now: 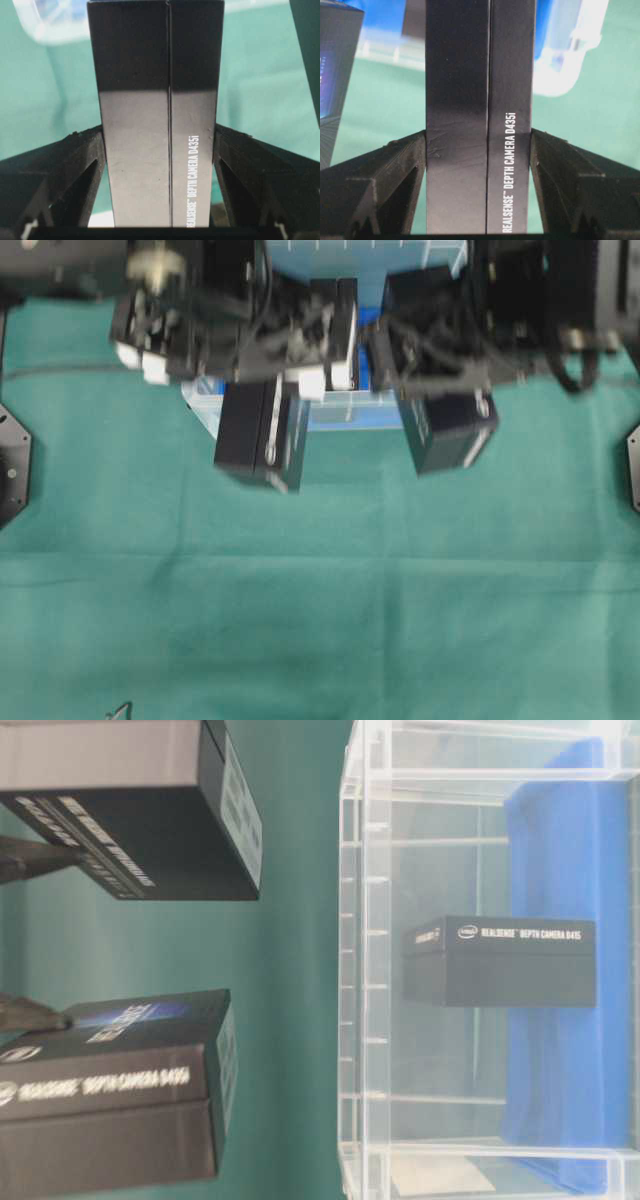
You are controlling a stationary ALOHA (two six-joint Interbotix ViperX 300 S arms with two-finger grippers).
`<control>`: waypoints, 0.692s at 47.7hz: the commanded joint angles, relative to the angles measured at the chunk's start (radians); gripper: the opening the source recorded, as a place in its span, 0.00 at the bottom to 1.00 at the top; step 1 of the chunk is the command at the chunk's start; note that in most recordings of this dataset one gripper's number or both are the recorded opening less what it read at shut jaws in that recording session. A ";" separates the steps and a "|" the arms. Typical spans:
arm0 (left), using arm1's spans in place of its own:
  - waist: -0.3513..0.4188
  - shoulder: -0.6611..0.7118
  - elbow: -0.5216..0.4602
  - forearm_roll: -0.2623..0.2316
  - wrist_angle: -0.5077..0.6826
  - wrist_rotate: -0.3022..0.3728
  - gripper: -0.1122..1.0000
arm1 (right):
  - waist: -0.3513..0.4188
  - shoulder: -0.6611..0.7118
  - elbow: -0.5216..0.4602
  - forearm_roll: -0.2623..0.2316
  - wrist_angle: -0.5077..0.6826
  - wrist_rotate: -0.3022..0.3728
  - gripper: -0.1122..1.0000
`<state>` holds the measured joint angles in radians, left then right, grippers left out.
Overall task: Take the box out of the case with both arms.
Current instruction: 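Carry both box pairs forward out of the case over the table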
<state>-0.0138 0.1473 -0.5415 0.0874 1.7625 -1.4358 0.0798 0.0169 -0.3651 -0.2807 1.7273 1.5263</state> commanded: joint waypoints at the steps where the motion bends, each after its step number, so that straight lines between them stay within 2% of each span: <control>1: -0.057 -0.041 -0.015 0.006 0.012 -0.034 0.66 | 0.064 -0.034 -0.028 -0.021 0.015 0.049 0.69; 14: -0.183 -0.041 -0.015 0.006 0.034 -0.152 0.66 | 0.210 -0.031 -0.028 -0.040 0.057 0.198 0.69; 18: -0.204 -0.040 -0.015 0.006 0.035 -0.176 0.66 | 0.235 -0.031 -0.029 -0.041 0.057 0.225 0.69; 33: -0.212 -0.041 -0.014 0.006 0.051 -0.189 0.66 | 0.252 -0.029 -0.028 -0.055 0.057 0.239 0.69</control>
<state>-0.2240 0.1473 -0.5430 0.0905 1.8101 -1.6230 0.3283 0.0169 -0.3666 -0.3267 1.7825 1.7641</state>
